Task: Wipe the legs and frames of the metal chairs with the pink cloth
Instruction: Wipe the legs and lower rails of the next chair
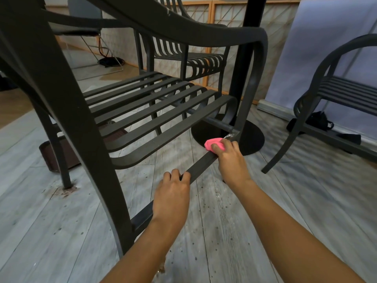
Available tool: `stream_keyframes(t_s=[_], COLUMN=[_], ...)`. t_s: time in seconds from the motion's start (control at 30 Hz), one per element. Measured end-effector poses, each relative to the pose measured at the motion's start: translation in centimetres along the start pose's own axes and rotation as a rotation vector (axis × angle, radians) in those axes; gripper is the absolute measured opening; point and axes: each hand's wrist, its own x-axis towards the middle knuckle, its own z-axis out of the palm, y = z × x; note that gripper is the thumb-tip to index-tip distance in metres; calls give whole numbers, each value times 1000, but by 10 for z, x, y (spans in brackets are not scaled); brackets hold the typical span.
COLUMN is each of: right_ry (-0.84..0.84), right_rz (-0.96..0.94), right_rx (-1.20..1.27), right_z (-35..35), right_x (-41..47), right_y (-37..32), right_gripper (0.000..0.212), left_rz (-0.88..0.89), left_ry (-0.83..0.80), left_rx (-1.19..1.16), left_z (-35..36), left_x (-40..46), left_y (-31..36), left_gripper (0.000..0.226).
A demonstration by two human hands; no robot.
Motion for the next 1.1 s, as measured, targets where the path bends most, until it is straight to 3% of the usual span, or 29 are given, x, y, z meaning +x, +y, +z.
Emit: stream_keyframes(t_s=[0.33, 0.53, 0.67, 0.8, 1.1], right_ry=[260, 196, 117, -68, -9], right_rz=[205, 170, 25, -52, -65], right_rx=[252, 298, 282, 211, 139], right_z=[-29, -32, -17, -5, 8], right_x=[9, 18, 20, 10, 6], right_y=[36, 46, 28, 14, 22], right_gripper=[38, 41, 36, 42, 47], left_rz=[10, 105, 140, 140, 199], left_ry=[79, 93, 98, 95, 118], left_rx=[-75, -113, -104, -95, -146], left_z=[-3, 3, 7, 16, 37], left_x=[15, 41, 64, 80, 86], left_y=[8, 30, 43, 47, 36], left_gripper=[43, 38, 37, 38, 40])
